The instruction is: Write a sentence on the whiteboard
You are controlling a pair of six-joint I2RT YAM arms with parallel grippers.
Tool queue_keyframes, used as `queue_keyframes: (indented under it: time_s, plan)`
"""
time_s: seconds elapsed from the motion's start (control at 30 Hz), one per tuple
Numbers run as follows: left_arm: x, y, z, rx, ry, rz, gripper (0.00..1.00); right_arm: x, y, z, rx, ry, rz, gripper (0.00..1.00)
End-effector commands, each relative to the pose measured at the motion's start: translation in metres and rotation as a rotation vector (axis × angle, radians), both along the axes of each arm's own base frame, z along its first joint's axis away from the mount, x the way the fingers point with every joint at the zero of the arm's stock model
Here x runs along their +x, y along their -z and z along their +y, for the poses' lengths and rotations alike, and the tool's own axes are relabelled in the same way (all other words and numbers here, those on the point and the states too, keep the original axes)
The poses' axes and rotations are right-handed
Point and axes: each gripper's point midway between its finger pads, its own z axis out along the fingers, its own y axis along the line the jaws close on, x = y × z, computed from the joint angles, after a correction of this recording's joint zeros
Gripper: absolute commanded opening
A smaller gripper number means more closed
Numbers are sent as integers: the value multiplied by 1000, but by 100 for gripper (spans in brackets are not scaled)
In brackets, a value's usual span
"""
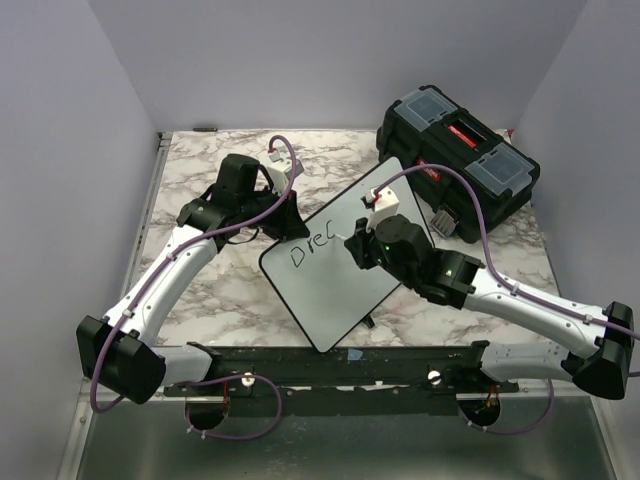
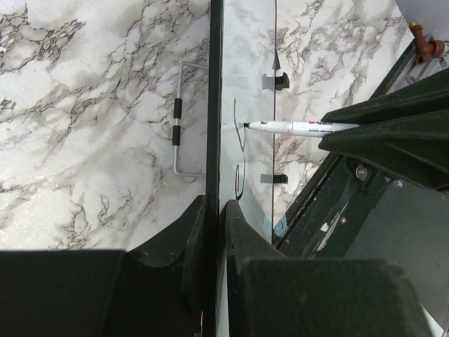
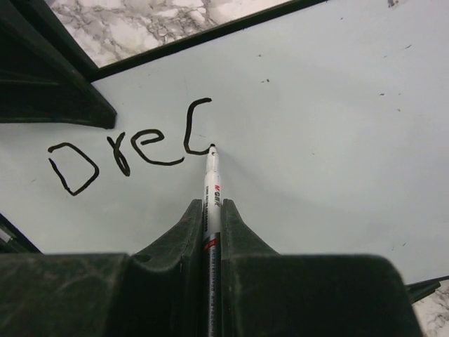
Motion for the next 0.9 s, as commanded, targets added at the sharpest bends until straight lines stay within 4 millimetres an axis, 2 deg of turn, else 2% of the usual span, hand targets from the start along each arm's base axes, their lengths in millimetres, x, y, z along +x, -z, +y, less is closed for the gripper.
queue_keyframes:
  time_s: [0.0, 0.37, 0.87]
  plan:
    - [19, -26, 5, 7, -27, -174, 0, 13, -8, -4, -42, 56, -29, 1]
    - [20, -24, 5, 8, -27, -171, 0, 25, -21, 13, -41, 43, -60, 1]
    - [21, -24, 4, 8, -25, -169, 0, 26, -27, 16, -16, 44, -72, 1]
